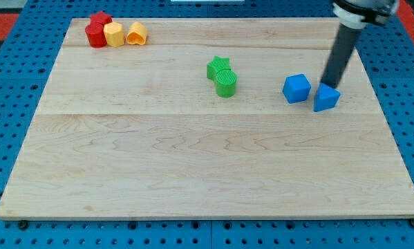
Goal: Push the blue cube and blue triangle into green star and green circle
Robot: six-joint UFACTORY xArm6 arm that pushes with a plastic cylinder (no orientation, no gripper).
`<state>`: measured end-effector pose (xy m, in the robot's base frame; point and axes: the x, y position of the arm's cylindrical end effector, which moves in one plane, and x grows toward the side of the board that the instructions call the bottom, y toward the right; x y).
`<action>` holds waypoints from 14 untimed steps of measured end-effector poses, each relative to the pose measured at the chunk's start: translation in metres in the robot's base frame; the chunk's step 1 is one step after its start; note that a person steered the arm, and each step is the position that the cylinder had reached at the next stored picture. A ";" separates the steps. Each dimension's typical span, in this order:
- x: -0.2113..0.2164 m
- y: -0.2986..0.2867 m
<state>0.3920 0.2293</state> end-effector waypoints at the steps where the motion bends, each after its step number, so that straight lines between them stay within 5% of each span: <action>1: 0.023 0.046; 2: 0.043 0.022; 6: -0.002 -0.120; 9: -0.021 -0.148; 14: 0.000 0.012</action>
<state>0.3917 0.2417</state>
